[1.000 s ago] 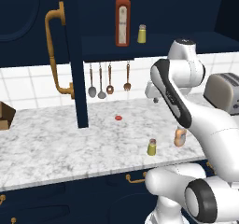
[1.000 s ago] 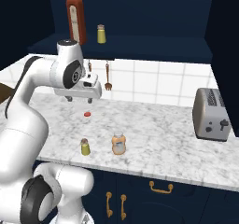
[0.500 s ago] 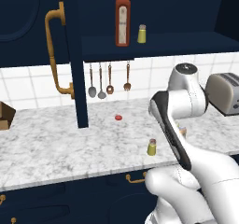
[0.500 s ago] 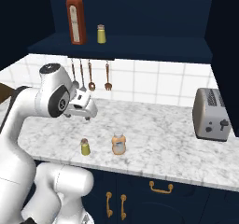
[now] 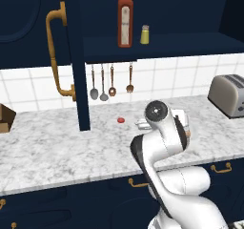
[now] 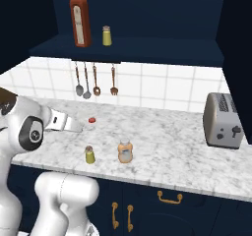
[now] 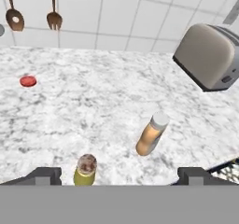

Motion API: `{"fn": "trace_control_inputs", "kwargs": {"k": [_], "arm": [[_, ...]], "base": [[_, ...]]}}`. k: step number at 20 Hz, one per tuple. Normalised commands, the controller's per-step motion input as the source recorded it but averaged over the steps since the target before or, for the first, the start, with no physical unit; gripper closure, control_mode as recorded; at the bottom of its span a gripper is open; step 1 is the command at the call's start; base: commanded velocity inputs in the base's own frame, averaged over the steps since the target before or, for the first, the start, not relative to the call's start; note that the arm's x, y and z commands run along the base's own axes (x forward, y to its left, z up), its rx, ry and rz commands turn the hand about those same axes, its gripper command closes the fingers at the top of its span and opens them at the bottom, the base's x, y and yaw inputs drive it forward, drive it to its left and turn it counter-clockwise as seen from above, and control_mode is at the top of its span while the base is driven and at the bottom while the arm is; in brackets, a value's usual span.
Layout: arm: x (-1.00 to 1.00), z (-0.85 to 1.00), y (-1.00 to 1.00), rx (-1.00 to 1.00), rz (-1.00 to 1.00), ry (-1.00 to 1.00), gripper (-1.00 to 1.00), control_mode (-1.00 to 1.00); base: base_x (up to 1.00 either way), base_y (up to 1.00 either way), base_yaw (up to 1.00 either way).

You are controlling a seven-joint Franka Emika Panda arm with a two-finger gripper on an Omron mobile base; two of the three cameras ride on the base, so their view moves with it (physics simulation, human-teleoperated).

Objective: Put the shaker and condiment bottle from the counter next to their counterparts in the cabinet.

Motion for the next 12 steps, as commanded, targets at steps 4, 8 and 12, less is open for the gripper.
{"fn": "trace_control_inputs", "kwargs": {"k": [4,8,12], "arm": [[-0.26,-0.13,0.26,-0.19,0.0,-0.21,-1.0,-1.0],[-0.08,-0.8,0.08,-0.21,0.0,-0.17,-1.0,-1.0],[-0.05,-0.63,0.03,-0.15,0.0,-0.04,-1.0,-1.0]], "base": [[0.0,0.0,0.0],[0.0,0.0,0.0],[0.0,0.0,0.0]]}}
